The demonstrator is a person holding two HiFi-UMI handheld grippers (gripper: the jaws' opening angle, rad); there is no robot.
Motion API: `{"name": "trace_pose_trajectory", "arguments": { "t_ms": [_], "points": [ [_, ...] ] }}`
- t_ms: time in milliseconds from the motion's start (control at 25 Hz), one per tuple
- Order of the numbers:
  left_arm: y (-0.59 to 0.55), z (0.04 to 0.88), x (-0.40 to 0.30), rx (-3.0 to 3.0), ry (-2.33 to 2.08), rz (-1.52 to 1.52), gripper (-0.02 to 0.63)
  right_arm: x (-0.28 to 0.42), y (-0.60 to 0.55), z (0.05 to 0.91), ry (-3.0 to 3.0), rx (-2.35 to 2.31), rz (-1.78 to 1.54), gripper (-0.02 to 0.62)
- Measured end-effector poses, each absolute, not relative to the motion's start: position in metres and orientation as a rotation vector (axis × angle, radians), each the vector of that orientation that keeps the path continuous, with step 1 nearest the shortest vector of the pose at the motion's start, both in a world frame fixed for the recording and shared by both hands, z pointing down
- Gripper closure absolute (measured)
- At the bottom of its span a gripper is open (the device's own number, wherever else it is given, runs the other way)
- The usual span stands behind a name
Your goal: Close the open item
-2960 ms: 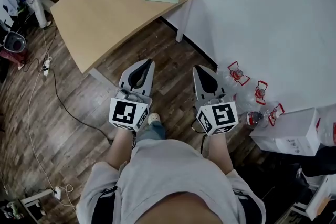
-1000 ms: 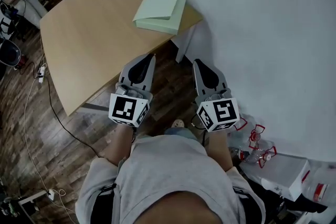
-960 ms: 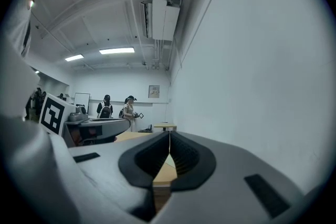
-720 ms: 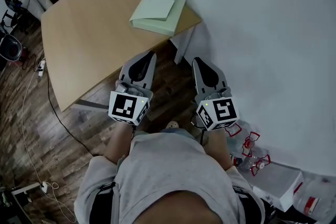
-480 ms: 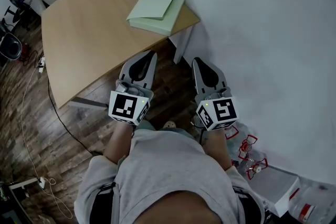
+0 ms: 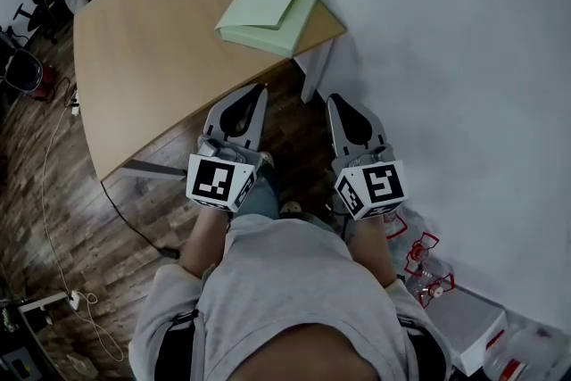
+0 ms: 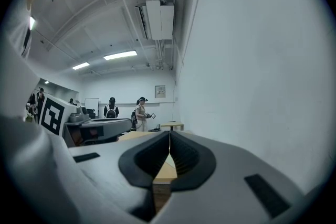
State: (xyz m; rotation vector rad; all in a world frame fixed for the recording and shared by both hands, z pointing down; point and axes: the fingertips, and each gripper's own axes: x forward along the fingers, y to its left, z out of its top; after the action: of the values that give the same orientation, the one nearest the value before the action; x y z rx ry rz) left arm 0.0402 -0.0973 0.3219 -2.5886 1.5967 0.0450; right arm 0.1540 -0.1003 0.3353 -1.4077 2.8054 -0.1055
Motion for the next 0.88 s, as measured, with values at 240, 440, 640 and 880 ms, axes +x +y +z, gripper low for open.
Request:
{"name": "trace_pose_trajectory", "arguments": {
  "t_ms": [240, 440, 640, 880],
  "points": [
    [-0.129, 0.326, 0.043, -2.617, 1.576, 0.046, 0.589, 0.155, -0.129, 0.340, 2.798, -1.434, -0.128, 0.584],
    [-0.161, 0.326, 0.043, -2.637, 1.548, 0.039, 0.589, 0.153, -0.159, 0.340, 2.791, -1.457, -0.138, 0.584],
    [-0.195, 0.328, 0.035, -2.650, 1.533, 0.033, 0.589, 0.146, -0.192, 0.342, 2.779, -1.479, -0.147, 0.584],
    [-0.232, 0.327, 0.019, -2.660, 1.518, 0.031, 0.589, 0.129, -0.229, 0.342, 2.777, -1.494, -0.147, 0.584]
  ]
}}
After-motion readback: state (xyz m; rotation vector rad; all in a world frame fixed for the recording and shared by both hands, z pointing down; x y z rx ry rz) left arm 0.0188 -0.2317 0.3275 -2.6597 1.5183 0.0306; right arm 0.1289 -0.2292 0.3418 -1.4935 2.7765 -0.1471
